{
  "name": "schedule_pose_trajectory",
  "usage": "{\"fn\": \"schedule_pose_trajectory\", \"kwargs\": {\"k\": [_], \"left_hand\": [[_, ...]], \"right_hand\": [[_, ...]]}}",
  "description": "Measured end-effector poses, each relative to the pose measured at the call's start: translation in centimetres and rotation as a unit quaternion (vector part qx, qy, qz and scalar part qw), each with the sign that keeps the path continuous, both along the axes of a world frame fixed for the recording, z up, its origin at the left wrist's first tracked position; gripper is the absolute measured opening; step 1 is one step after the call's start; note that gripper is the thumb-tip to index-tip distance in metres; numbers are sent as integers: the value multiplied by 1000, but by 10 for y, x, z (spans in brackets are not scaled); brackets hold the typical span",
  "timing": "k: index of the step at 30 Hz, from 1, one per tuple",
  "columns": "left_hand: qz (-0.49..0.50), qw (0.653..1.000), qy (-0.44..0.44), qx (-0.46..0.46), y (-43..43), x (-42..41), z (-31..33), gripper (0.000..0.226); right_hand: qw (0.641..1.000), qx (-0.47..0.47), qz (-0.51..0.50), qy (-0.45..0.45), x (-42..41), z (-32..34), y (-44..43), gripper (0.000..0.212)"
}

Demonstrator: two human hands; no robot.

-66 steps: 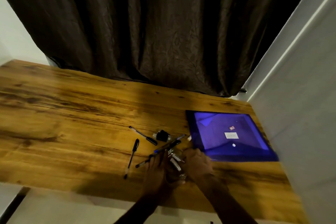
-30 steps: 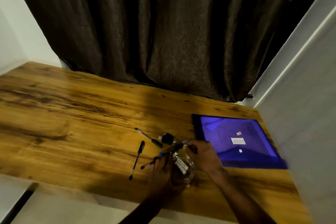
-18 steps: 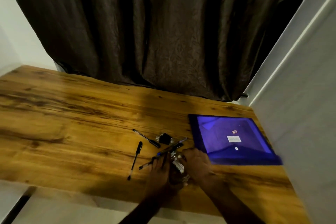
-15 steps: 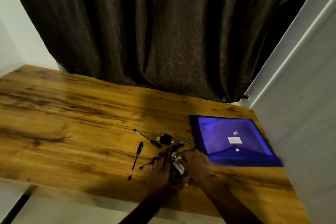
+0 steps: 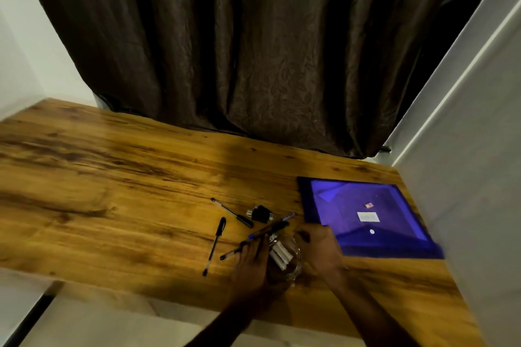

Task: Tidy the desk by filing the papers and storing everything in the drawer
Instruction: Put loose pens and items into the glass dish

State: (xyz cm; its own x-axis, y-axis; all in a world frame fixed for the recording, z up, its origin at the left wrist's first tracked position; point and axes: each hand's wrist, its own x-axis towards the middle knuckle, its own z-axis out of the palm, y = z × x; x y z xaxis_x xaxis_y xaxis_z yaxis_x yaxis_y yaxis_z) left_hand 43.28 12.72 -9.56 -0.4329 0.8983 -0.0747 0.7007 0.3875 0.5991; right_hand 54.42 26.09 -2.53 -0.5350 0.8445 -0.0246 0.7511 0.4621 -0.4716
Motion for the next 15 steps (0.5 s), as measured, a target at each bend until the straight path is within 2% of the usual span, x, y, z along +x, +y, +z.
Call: {"fn": "schedule_pose_trajectory", "kwargs": {"k": [4, 9, 12, 15], "left_hand": [[-14, 1000, -10, -2, -1, -2, 1, 117], [-10, 1000, 3, 7, -1, -2, 0, 118], [-12, 1000, 19, 14, -1, -1, -3, 118], [-13, 1000, 22, 15, -1, 0, -3, 120]], "right_hand": [[998, 20, -19, -55, 16, 8, 24, 9], [987, 11, 77, -143, 19, -2, 28, 38], [978, 13, 143, -154, 16, -3, 27, 42], [981, 0, 145, -130, 15, -6, 29, 40]]}}
